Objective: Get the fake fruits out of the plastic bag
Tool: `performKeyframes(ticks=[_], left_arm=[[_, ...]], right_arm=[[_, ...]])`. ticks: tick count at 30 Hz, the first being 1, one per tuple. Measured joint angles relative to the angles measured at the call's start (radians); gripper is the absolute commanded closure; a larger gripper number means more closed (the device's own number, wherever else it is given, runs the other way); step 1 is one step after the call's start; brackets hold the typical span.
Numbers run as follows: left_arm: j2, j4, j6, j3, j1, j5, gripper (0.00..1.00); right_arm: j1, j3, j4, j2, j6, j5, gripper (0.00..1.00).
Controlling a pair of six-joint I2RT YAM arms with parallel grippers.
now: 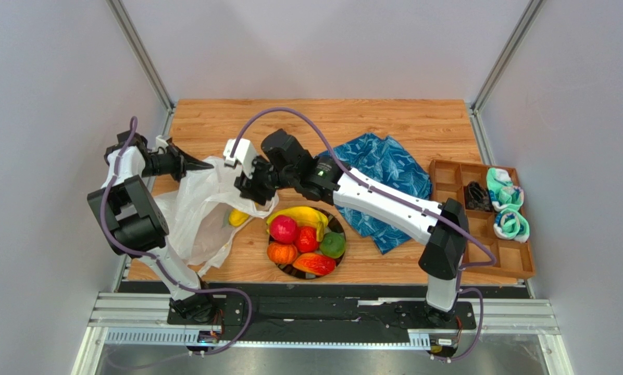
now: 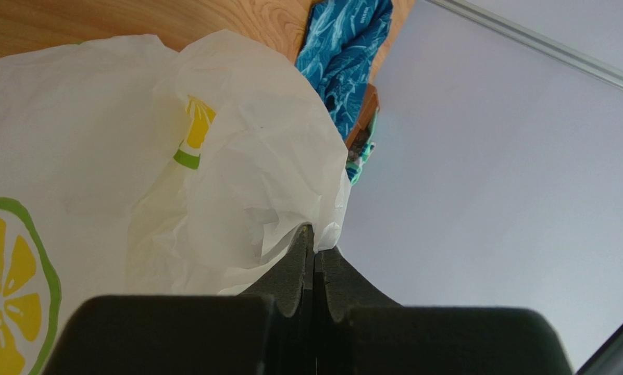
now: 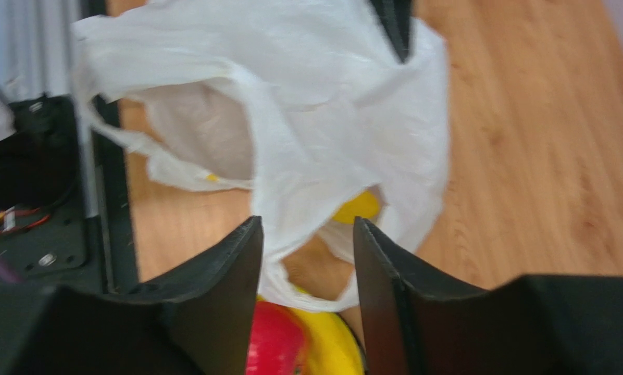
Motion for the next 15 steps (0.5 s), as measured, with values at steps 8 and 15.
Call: performKeyframes(ticks=[8,15], left_arm=[[-0.071,0.009,-0.017,-0.095,-0.001,-0.012,1.0],[-0.105,0.012,-0.04,-0.131,0.007,-0.012,1.0]], right_arm=[[0.123,-0.032,-0.093,0.028,0.046,-0.297,0.67],[0.124,0.053,-0.134,0.218,0.185,-0.269,0.61]])
